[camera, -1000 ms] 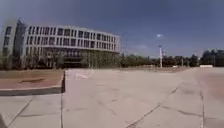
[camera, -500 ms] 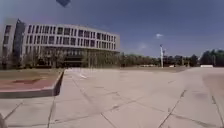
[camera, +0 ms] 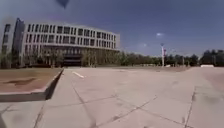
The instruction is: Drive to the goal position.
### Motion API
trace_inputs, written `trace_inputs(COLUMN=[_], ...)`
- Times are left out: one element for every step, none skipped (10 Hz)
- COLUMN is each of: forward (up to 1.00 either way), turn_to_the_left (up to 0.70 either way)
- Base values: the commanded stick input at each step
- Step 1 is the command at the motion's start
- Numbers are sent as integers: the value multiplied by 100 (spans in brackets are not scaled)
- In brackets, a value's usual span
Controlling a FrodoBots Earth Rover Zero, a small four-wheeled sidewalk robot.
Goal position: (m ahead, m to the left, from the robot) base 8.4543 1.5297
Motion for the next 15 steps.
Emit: trace_inputs(forward=[70,70,70,70,70,70,70,70,70,70,70,70,70,70,70], turn_to_the_left=[1,1,1,1,1,1,1,1,1,1,1,1,1,1,1])
